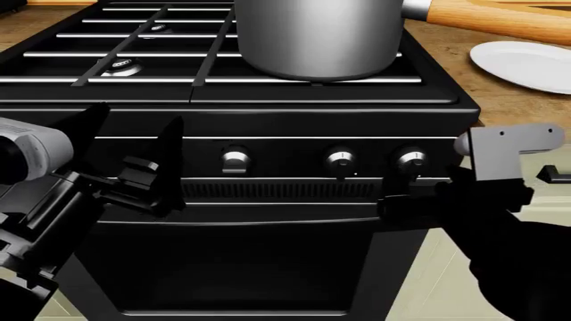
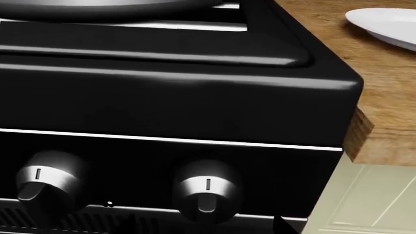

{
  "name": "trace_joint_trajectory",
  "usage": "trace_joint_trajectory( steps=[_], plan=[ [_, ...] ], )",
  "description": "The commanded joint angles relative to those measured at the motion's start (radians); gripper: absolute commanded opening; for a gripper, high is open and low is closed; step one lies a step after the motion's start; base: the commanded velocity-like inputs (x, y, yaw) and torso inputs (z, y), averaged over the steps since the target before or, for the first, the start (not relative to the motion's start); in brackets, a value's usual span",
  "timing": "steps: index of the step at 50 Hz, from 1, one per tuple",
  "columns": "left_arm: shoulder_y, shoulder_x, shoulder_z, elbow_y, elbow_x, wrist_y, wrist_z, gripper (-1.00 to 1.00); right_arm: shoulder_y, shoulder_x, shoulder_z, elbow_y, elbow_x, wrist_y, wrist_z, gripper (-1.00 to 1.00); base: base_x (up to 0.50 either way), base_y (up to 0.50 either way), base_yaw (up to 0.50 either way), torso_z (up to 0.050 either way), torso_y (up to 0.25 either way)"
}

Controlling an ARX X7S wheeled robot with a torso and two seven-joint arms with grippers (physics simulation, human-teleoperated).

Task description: Pick the croissant and place it on the pan. Then turn on the stove to warm the croissant.

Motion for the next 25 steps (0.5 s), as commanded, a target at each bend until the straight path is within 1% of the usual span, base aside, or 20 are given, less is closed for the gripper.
trace_joint_trajectory(
  steps=[1, 25],
  plan=[
    [0.003, -0.001, 0.001, -0.003, 0.004, 0.004, 0.005, 1.00, -0.007, -0.011, -0.014, 0.015, -0.034, -0.007, -0.027, 1.00, 0.00, 0.00, 0.00, 0.000, 0.000],
    [0.008, -0.012, -0.007, -0.003, -0.008, 0.013, 0.000, 1.00, -0.026, -0.016, -0.022, 0.029, -0.055, -0.023, -0.045, 1.00, 0.00, 0.00, 0.00, 0.000, 0.000]
  ],
)
